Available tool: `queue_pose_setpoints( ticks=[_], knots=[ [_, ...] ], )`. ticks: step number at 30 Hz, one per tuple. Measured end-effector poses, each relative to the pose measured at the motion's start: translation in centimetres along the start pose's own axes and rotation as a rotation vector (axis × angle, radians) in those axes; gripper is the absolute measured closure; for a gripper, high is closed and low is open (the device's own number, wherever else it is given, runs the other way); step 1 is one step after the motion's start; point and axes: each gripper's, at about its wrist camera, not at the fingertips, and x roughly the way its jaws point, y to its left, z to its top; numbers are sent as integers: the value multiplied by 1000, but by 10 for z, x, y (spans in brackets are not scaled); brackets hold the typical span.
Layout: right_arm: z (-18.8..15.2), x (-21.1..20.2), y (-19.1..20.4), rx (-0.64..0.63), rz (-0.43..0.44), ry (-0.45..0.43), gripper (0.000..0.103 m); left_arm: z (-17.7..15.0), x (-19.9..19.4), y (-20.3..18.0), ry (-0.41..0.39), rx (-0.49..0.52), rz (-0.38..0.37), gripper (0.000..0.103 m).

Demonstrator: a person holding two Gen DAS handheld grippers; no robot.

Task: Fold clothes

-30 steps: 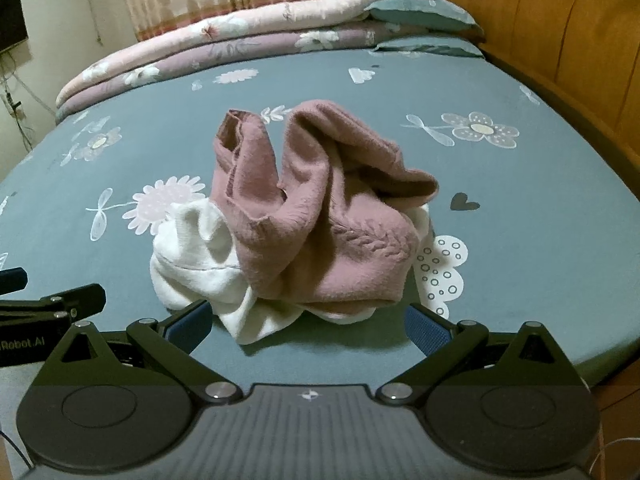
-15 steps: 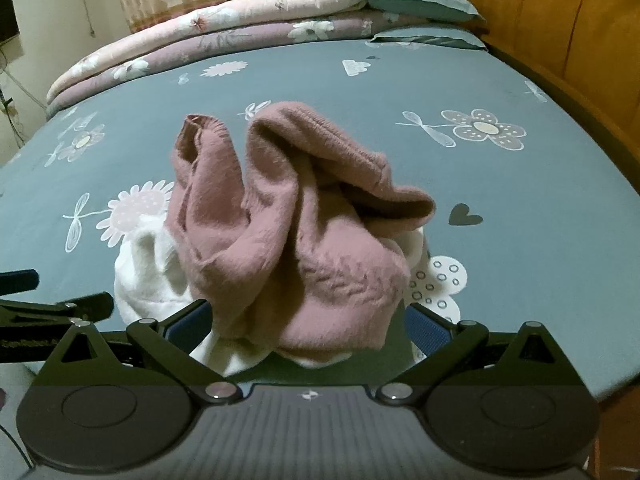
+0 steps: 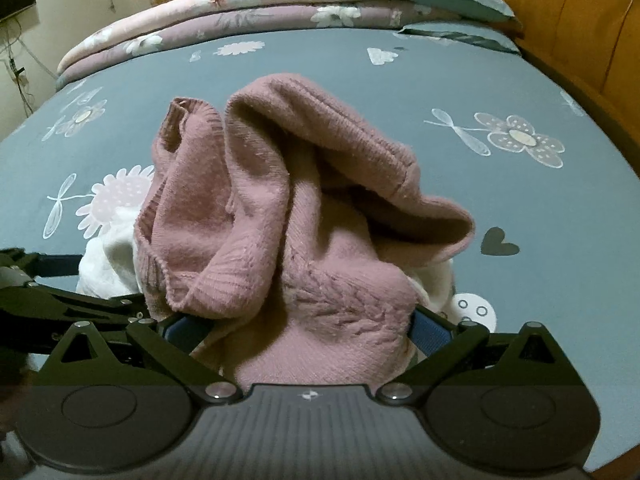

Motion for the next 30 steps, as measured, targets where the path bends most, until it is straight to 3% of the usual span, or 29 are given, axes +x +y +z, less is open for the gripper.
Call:
queue_pose_setpoints(
  ticks=[4, 6, 14, 21, 30],
  knots=[
    [2, 8, -6, 10, 16, 10, 0, -4, 11, 23, 30, -124, -113, 0],
    [2, 11, -7, 13, 17, 12, 0, -4, 12, 25, 32, -116, -124, 0],
    [-3, 18, -18, 73, 18, 49, 0, 2, 15, 16, 53, -84, -111, 0],
    [-19, 30, -43, 212, 107, 92, 0, 0, 15, 12, 37, -78, -97, 0],
    [-16, 23, -23, 119, 26, 60, 0, 1, 15, 12, 42, -81, -87, 0]
  ],
)
